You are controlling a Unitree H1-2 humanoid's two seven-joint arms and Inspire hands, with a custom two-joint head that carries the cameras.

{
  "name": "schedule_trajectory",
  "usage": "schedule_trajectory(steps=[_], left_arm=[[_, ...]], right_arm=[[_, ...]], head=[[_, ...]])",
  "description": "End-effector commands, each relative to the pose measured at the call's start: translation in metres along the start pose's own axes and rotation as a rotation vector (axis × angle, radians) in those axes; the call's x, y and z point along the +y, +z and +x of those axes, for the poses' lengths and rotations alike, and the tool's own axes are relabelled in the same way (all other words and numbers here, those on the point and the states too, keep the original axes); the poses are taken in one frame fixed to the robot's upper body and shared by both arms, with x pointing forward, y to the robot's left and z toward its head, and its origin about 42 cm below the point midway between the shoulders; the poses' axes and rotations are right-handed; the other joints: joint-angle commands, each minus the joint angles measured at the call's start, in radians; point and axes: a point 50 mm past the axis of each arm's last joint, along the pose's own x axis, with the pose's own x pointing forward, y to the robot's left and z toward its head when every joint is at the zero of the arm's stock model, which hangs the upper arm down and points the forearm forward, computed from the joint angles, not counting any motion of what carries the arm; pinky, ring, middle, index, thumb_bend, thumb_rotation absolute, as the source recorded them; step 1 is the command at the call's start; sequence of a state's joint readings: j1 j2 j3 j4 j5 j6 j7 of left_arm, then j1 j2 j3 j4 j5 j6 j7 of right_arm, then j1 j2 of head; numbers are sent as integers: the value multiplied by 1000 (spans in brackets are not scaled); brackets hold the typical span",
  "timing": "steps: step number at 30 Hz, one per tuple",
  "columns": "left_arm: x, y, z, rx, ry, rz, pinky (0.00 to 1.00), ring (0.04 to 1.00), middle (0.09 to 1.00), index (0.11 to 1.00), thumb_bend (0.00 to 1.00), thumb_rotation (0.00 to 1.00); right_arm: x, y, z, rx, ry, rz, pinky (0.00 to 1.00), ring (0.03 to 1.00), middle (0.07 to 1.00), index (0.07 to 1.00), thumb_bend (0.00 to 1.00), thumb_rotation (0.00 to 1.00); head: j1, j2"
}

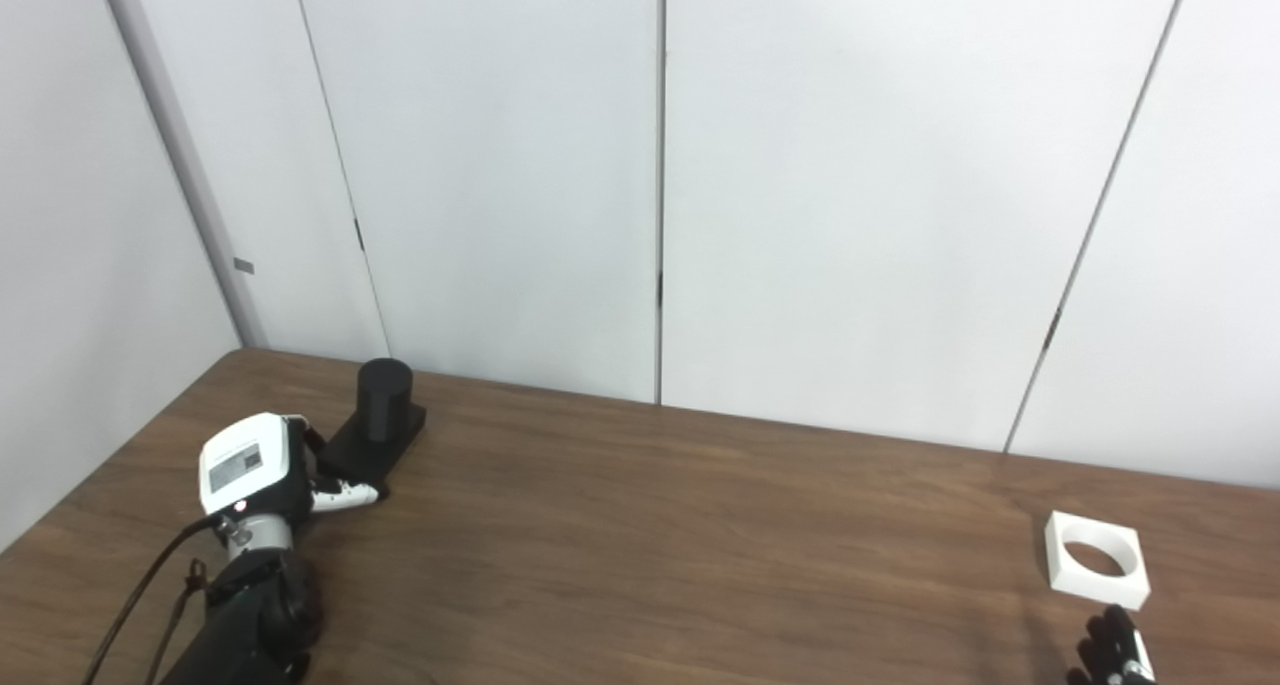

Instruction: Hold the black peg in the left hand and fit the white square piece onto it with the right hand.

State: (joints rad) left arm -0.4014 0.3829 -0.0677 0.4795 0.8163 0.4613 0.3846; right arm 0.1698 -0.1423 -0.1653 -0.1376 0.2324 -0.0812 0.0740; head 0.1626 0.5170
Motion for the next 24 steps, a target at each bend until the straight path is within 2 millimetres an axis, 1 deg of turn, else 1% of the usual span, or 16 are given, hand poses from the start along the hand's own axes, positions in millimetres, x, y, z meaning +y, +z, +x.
schedule_trajectory(steps=[1, 5, 8, 14, 18, 23, 24], left_arm=[[24, 10, 15, -31, 85, -10, 823, 815, 747, 483, 502, 51], [26, 10, 13, -41, 88, -23, 813, 807, 736, 484, 501, 50], [28, 10, 9, -54, 67, -45, 837, 818, 745, 485, 501, 51], [34, 11, -4, -77, 17, -91, 851, 830, 754, 487, 501, 52], [40, 14, -18, -105, -26, -118, 835, 834, 749, 489, 499, 56], [44, 16, -43, -174, -70, -141, 748, 792, 725, 489, 496, 55], [44, 17, -48, -191, -84, -158, 745, 789, 725, 489, 495, 55]], right_arm=[[4, -13, -15, 38, -10, 28, 1000, 1000, 994, 1000, 443, 1000], [4, -13, -16, 38, -12, 21, 1000, 1000, 989, 1000, 443, 1000], [4, -12, -16, 41, -10, 26, 1000, 1000, 993, 1000, 443, 1000], [3, -12, -17, 45, -11, 31, 1000, 1000, 990, 1000, 452, 1000], [3, -11, -17, 40, -4, 15, 1000, 1000, 988, 1000, 462, 1000], [5, -9, -17, 44, -2, 6, 1000, 1000, 979, 1000, 486, 1000], [5, -8, -17, 41, -3, 8, 1000, 1000, 980, 1000, 486, 1000]], head=[[1, 1], [2, 4], [0, 10], [-6, 16], [-8, 20], [-12, 31], [-14, 33]])
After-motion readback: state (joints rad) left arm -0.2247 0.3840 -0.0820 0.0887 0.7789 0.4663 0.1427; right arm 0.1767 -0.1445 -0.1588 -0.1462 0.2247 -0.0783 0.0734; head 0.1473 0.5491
